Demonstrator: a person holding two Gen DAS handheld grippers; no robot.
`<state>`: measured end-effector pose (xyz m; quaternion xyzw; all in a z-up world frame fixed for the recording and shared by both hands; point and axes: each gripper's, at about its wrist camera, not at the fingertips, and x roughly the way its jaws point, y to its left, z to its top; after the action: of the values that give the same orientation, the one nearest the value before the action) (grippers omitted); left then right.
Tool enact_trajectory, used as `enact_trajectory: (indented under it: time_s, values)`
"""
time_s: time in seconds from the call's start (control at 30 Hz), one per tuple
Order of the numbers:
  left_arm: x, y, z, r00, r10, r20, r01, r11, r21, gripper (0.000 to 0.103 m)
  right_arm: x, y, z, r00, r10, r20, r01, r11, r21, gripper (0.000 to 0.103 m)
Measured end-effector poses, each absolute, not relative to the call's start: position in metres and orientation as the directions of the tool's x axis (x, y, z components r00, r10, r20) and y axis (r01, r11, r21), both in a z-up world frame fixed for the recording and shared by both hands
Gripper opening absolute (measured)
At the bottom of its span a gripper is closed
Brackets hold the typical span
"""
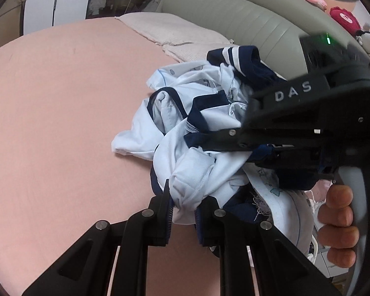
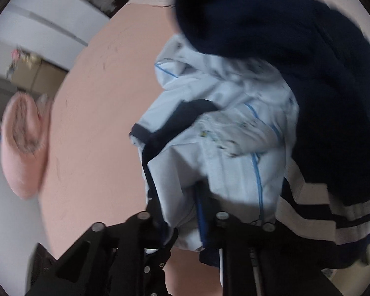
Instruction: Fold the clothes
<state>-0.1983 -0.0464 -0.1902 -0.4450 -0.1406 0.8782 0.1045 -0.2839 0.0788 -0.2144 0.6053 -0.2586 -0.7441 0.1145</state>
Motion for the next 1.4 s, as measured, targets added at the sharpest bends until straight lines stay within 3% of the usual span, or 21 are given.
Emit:
enact_trajectory:
  time_s: [0.13, 0.57, 0.73, 1.0, 1.27, 1.4]
  values:
    - [-0.203, -0.049, -0.198, -0.563, 0.305, -0.768, -0.041, -0.939, -0.342, 0.013, -0.275, 0.083, -0.233, -0.246, -0.527, -0.814, -0.193, -0.796, 0.573, 0.007]
    - [-0.216, -0.065, -0.191, -0.575, 0.345, -0.742, 0.020, -0.901, -0.434, 0.011, -0.258, 0.071, -0.241, -0.324, -0.600, -0.732, -0.173, -0.723, 0.669, 0.006]
    - [-0.226, -0.076, -0.193, -0.586, 0.372, -0.719, 0.006, -0.886, -0.464, 0.011, -0.252, 0.057, -0.237, -0.378, -0.595, -0.709, -0.101, -0.735, 0.671, 0.006]
    - [-0.239, -0.092, -0.170, -0.629, 0.403, -0.664, -0.035, -0.869, -0.494, 0.011, -0.279, 0.046, -0.170, -0.448, -0.579, -0.681, 0.096, -0.789, 0.607, 0.006]
    - [-0.188, -0.077, -0.138, -0.664, 0.424, -0.615, -0.068, -0.854, -0.515, 0.010, -0.263, 0.018, -0.129, -0.465, -0.633, -0.619, 0.259, -0.765, 0.589, 0.002]
    - [-0.177, -0.083, -0.137, -0.663, 0.414, -0.624, -0.074, -0.866, -0.495, 0.009, -0.251, 0.010, -0.105, -0.481, -0.569, -0.667, 0.301, -0.822, 0.484, 0.002]
